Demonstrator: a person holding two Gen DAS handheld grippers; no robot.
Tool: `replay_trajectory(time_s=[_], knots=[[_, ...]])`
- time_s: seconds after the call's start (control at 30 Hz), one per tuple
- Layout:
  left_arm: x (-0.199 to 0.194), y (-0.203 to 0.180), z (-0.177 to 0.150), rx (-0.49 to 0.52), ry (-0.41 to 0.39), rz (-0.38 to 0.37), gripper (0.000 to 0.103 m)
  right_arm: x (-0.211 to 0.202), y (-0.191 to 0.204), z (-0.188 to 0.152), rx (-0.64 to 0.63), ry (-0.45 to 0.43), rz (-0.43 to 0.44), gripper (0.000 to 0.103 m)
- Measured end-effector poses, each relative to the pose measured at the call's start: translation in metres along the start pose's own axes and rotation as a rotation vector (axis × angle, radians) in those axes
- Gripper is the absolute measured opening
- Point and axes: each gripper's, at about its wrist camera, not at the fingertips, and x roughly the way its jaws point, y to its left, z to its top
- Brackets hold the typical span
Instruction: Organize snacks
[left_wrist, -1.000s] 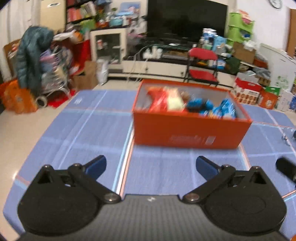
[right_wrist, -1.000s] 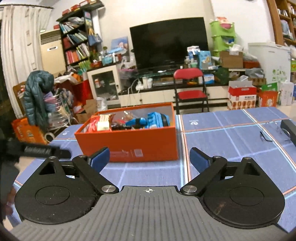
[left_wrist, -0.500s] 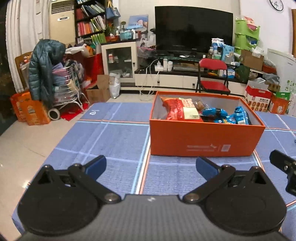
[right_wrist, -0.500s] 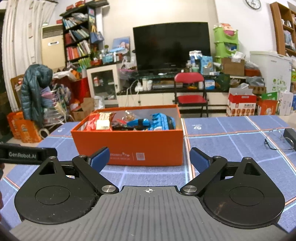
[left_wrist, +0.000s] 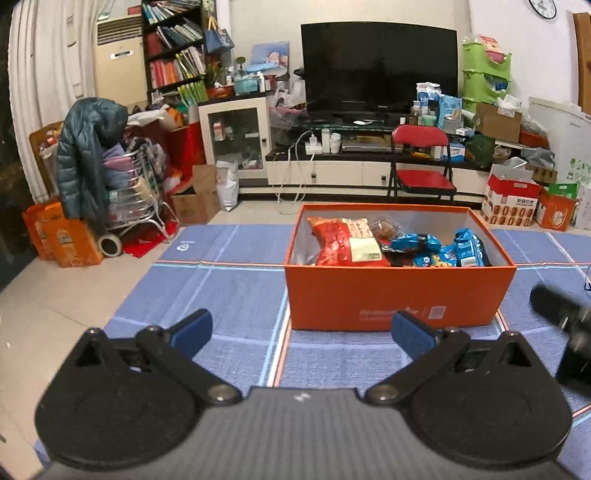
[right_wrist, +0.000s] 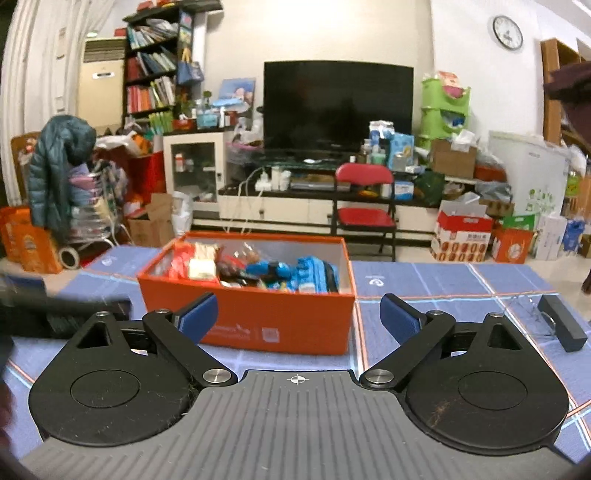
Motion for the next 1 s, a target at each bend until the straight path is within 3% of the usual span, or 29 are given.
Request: replay_trajectory(time_s=[0.03, 0.13, 0.3, 0.4, 0.7, 1.0], knots=[[-0.003, 0.0, 0.004, 0.008, 0.005, 0.007, 0.102, -0.004, 0.004, 0.009, -0.001, 0.005, -0.015, 0.094], [-0.019, 0.007, 0.013, 0.004, -0.034, 0.044, 0.102, -0.013, 0.018, 0.025, -0.038, 0.024, -0.08, 0.095], [-0.031, 0.025, 0.013, -0.042, -0.052, 0.07, 0.102, -0.018, 0.024, 0.027, 0.053, 0.123, -0.069, 0.095], [-0.03, 0.032, 0.011, -0.046, -0.049, 0.091, 0.102, -0.024, 0.028, 0.025, 0.056, 0.136, -0.083, 0.095], [-0.035, 0.034, 0.013, -0.061, -0.055, 0.072, 0.102, -0.036, 0.046, 0.035, 0.012, 0.095, -0.065, 0.095], [-0.028, 0.034, 0.011, -0.075, -0.02, 0.044, 0.102, -0.028, 0.044, 0.035, 0.019, 0.113, -0.065, 0.095]])
